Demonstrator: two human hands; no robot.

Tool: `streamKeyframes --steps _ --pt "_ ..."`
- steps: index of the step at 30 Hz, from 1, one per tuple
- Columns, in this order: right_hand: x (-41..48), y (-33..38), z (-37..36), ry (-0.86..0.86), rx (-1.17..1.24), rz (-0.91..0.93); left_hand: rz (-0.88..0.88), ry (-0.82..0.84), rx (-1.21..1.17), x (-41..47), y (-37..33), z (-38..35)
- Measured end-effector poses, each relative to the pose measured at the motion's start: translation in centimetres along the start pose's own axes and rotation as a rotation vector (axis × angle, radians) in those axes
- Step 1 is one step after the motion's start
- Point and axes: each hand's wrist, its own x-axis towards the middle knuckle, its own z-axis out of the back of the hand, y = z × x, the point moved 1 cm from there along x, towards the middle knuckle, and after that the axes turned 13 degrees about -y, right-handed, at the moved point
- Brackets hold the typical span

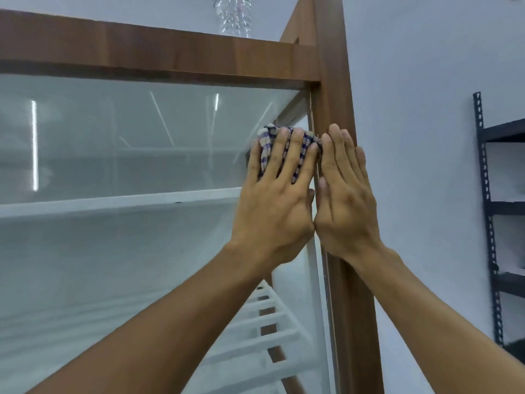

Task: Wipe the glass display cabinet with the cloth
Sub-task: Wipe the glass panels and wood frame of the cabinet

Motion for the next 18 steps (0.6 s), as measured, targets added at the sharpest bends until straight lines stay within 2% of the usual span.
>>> streamKeyframes --steps 9,14,18 --pt "-1.1 0.1 0.4 0.063 -0.035 -0.031 -0.196 0.086 0.018 -5.1 -0.2 1.2" --pt "-2.1 0.3 0.5 0.08 -0.093 -0.024 -0.105 0.047 0.063 -1.7 0.7 1.6" --pt "-3.0 0.7 0.8 0.094 -0.122 -0.044 -0.108 0.059 0.044 -3.3 -0.7 1.1"
